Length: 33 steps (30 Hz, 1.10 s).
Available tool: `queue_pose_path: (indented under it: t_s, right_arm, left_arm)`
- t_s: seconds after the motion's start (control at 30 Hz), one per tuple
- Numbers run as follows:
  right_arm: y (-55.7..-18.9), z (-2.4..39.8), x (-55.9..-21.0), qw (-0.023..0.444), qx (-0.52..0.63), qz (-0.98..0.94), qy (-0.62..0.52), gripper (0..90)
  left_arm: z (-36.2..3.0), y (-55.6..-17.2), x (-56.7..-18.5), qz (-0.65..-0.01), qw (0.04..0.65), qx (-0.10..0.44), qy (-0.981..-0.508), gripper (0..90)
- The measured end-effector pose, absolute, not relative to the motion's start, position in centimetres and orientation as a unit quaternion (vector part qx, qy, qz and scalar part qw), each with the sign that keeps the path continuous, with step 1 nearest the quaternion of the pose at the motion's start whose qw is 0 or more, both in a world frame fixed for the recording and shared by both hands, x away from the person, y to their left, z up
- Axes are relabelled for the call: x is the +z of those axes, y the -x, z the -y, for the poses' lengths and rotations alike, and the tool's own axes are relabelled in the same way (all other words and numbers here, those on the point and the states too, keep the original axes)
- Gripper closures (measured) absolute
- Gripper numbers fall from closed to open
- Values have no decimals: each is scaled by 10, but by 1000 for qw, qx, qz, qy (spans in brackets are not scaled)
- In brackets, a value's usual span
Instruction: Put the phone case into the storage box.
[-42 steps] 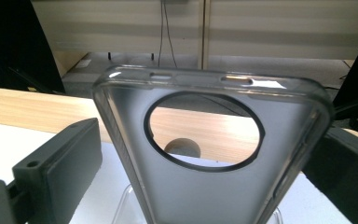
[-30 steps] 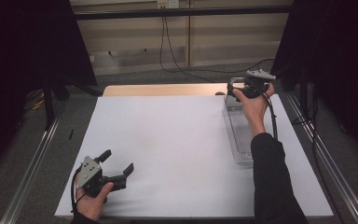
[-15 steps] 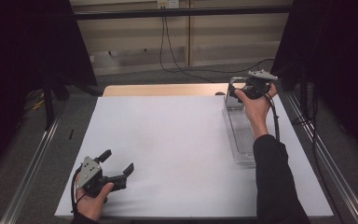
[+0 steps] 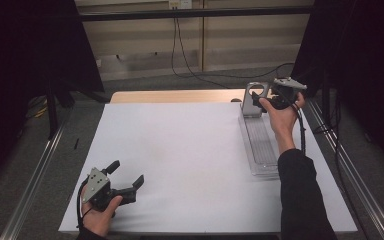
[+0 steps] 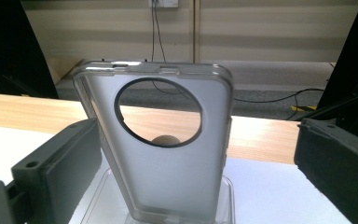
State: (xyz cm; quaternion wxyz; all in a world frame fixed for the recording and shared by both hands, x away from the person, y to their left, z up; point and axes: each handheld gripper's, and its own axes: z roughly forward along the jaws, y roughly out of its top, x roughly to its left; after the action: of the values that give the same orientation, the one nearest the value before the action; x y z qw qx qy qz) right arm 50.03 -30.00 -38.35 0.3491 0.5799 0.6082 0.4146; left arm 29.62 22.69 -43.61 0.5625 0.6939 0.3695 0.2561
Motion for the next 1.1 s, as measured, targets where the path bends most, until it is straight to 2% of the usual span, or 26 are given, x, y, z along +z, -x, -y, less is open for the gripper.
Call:
queue_pose_path:
  t_s: [0.47,1.1]
  right_arm:
    - [-475,310,-385,334,445,-611,-563,3]
    - [-453,307,-378,340,484,-634,-498,12]
  left_arm:
    - [-226,-297,-435,-368,564,258,-692,32]
    - [-229,-297,-434,-373,562,267,-688,32]
